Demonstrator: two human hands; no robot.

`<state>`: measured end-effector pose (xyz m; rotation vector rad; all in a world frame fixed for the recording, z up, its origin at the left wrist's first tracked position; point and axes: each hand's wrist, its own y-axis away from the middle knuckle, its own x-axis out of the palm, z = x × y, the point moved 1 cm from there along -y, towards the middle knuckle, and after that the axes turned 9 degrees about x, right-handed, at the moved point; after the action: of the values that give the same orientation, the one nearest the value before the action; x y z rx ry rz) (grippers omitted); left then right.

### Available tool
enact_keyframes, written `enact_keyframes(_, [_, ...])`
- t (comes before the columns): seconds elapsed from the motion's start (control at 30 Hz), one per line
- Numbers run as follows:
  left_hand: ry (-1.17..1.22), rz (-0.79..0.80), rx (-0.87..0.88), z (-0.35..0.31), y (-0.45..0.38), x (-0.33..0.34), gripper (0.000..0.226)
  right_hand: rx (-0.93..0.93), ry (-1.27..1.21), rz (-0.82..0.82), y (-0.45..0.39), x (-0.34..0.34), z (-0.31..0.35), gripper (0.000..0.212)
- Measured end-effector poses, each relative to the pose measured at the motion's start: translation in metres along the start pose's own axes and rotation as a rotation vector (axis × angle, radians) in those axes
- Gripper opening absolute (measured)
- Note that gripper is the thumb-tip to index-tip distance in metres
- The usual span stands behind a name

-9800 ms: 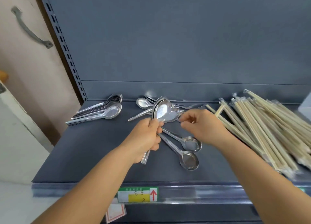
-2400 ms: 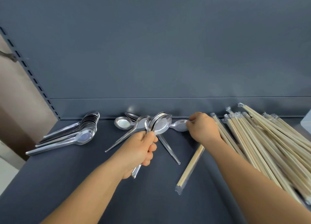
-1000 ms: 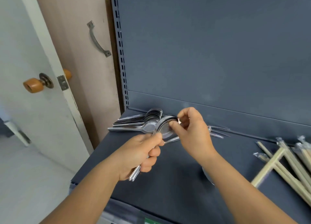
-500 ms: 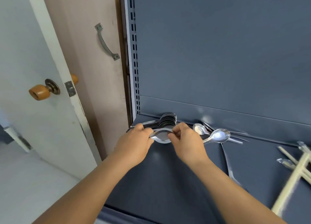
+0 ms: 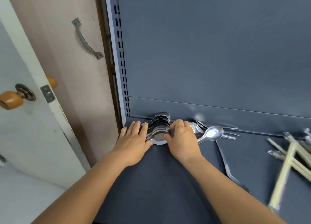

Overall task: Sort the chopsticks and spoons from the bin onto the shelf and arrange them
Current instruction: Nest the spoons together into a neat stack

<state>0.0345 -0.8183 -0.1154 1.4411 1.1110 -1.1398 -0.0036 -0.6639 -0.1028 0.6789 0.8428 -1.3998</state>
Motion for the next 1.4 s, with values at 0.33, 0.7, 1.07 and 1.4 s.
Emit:
enact_keyframes(0.33, [0.041, -0.098, 0.107, -0.020, -0.013, -0.001, 0.061, 0.034, 0.122, -0.005, 0.003, -0.012, -0.011, 0.037])
enact_keyframes(0.7, [-0.004, -0.086, 0.036, -0.039, -0.006, -0.002, 0.064, -0.104, 0.128, 0.136, 0.014, -0.043, -0.042, 0.042])
enact_keyframes(1.07, [0.102, -0.351, 0.175, -0.120, 0.017, -0.015, 0.057, -0.118, 0.039, 0.139, 0.005, -0.095, -0.099, 0.029])
enact_keyframes(1.4, [0.036, -0.180, 0.133, -0.162, -0.012, 0.007, 0.040, 0.058, 0.045, 0.100, -0.028, -0.091, -0.129, 0.045])
